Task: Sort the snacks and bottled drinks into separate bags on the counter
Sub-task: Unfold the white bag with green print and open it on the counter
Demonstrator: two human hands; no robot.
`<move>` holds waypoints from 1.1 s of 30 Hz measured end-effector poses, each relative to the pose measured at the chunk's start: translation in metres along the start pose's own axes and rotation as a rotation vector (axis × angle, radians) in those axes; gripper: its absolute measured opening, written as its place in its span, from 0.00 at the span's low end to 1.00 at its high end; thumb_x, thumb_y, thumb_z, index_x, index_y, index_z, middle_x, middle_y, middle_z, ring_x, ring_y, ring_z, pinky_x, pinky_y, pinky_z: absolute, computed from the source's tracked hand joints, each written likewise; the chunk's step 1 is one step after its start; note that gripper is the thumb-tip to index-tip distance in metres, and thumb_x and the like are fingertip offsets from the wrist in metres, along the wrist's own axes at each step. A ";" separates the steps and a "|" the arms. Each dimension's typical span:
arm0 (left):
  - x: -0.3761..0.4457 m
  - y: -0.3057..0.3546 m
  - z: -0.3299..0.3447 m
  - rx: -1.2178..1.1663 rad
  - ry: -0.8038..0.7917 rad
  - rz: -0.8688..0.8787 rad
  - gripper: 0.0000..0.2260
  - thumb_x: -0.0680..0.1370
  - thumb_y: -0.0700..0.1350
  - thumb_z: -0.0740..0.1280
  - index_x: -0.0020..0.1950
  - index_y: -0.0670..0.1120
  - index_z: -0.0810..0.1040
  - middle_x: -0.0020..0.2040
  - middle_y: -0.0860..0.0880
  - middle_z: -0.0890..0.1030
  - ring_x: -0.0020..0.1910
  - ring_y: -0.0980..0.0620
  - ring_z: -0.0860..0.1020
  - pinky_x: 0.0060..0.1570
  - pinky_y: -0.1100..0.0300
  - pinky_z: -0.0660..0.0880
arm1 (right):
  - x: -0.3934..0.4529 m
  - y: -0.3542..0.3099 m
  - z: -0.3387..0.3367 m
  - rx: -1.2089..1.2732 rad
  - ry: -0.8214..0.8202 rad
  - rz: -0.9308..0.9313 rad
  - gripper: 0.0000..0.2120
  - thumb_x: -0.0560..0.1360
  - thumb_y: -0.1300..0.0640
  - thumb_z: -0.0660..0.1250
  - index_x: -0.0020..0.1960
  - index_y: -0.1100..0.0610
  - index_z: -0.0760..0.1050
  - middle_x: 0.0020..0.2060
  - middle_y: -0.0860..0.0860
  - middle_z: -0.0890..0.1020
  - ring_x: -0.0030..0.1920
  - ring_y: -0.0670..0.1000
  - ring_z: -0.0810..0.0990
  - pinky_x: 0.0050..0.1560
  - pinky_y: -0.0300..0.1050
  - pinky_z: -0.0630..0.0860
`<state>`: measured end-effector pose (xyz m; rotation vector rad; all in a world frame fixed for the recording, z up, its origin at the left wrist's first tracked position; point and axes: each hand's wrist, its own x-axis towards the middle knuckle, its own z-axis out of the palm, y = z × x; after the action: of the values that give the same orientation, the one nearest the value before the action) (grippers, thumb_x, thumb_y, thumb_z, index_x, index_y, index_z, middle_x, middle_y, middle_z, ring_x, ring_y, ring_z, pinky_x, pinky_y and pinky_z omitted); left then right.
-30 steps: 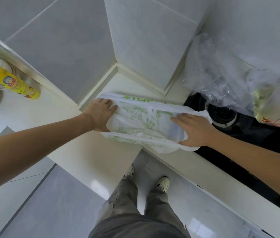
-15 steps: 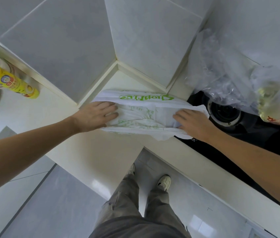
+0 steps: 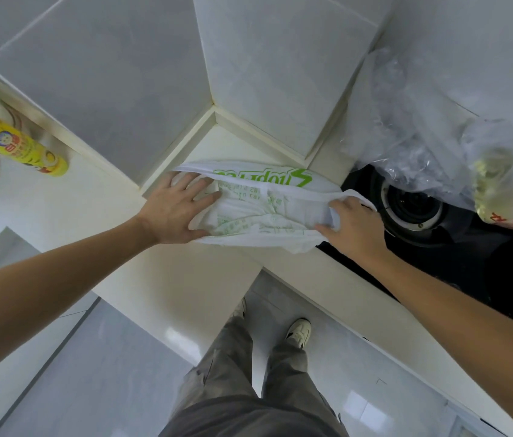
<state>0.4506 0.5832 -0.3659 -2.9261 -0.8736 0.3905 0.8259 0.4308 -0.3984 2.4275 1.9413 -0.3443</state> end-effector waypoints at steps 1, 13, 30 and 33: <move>0.002 0.002 0.001 -0.011 -0.020 -0.012 0.39 0.70 0.71 0.67 0.76 0.52 0.70 0.72 0.42 0.71 0.69 0.37 0.69 0.64 0.40 0.67 | 0.001 -0.001 0.001 -0.057 -0.003 -0.022 0.33 0.70 0.31 0.71 0.64 0.53 0.78 0.53 0.56 0.81 0.49 0.60 0.82 0.55 0.58 0.76; 0.028 0.018 0.020 -0.120 -0.206 -0.185 0.61 0.58 0.81 0.64 0.83 0.58 0.42 0.73 0.41 0.61 0.73 0.40 0.61 0.71 0.42 0.66 | 0.005 0.000 0.009 -0.233 -0.111 -0.202 0.66 0.58 0.26 0.73 0.85 0.52 0.49 0.69 0.64 0.69 0.69 0.64 0.68 0.71 0.62 0.63; 0.007 0.014 0.012 -0.032 0.175 0.120 0.31 0.72 0.54 0.77 0.74 0.51 0.73 0.78 0.40 0.67 0.75 0.38 0.66 0.71 0.38 0.62 | 0.005 -0.001 0.004 -0.004 0.225 -0.552 0.17 0.77 0.51 0.72 0.64 0.55 0.80 0.65 0.53 0.77 0.65 0.59 0.75 0.69 0.59 0.64; 0.007 0.017 0.014 -0.027 0.168 0.174 0.29 0.74 0.47 0.76 0.75 0.51 0.74 0.81 0.45 0.63 0.78 0.38 0.64 0.75 0.38 0.59 | 0.008 -0.011 0.014 0.007 0.257 -0.649 0.11 0.77 0.58 0.71 0.59 0.58 0.82 0.59 0.53 0.81 0.60 0.57 0.78 0.70 0.56 0.65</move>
<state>0.4615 0.5729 -0.3831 -3.0143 -0.6107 0.1391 0.8148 0.4391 -0.4121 1.8455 2.8080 -0.0352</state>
